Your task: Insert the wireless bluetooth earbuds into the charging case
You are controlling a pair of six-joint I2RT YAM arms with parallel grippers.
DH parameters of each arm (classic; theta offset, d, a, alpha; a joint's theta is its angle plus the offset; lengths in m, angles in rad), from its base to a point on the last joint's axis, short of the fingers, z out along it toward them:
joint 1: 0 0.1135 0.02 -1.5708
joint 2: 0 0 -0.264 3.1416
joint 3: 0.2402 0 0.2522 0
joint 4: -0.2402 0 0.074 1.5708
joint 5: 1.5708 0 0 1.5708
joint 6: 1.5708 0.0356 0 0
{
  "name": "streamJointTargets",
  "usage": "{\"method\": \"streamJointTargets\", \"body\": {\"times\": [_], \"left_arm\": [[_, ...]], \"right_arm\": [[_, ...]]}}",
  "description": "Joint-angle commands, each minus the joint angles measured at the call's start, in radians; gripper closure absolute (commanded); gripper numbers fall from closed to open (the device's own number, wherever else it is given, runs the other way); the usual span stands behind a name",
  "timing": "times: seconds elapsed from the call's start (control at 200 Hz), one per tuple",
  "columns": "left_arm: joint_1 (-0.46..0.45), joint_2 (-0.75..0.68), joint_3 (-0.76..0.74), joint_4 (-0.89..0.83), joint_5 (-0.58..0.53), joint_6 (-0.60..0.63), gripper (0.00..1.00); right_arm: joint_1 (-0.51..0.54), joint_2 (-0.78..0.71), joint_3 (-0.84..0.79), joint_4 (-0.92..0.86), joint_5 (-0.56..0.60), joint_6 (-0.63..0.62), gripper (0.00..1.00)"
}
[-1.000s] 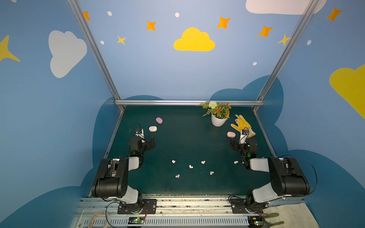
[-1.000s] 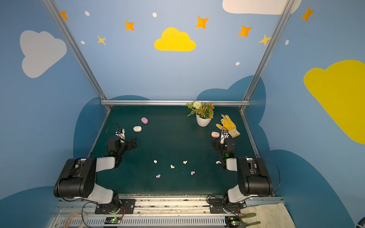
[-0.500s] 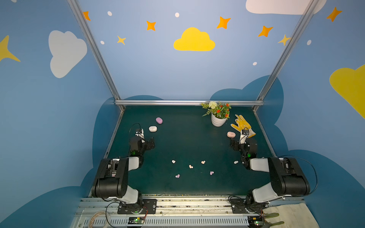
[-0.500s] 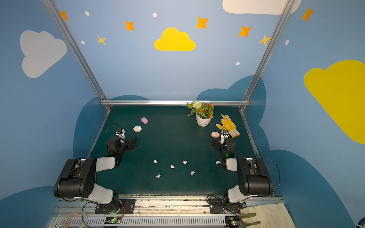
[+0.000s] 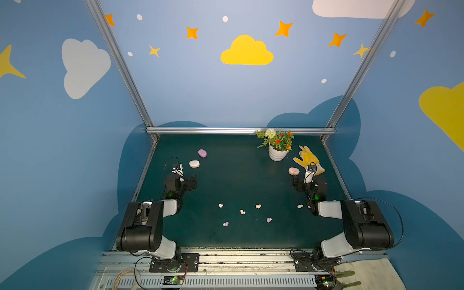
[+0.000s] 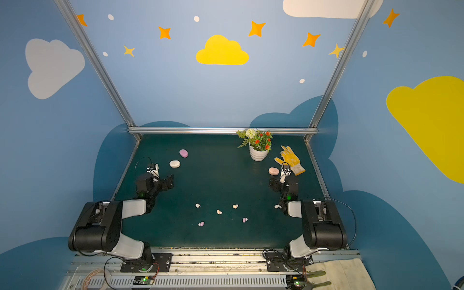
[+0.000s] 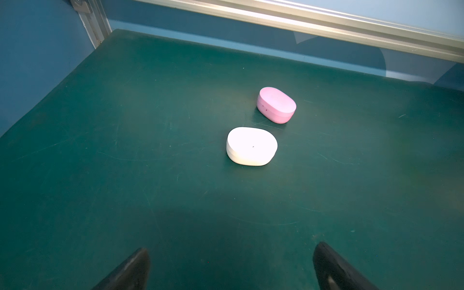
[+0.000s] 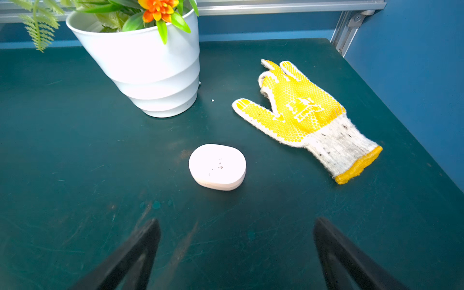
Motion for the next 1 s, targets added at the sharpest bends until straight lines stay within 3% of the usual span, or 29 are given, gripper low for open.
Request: {"method": "streamJointTargets", "body": {"times": [0.0,0.135,0.265,0.546,0.741,0.996], "left_arm": [[-0.013,-0.062,0.108,-0.190,-0.011,0.010,0.00],[-0.051,-0.107,0.230,-0.454,-0.048,-0.023,0.00],[-0.109,-0.130,0.298,-0.602,-0.025,-0.045,0.00],[-0.156,-0.116,0.390,-0.726,0.055,-0.069,0.00],[-0.155,-0.078,0.426,-0.733,0.177,-0.097,0.00],[-0.155,-0.067,0.428,-0.728,0.209,-0.100,0.00]], "right_arm": [[-0.005,-0.092,0.110,-0.263,0.014,0.016,0.04],[-0.006,-0.158,0.263,-0.587,0.074,0.086,0.04],[-0.013,-0.170,0.397,-0.811,0.131,0.161,0.04],[-0.056,0.031,0.686,-1.223,-0.034,0.237,0.05],[-0.052,0.191,0.825,-1.345,-0.130,0.280,0.07],[-0.022,0.298,0.893,-1.351,-0.133,0.310,0.07]]}}
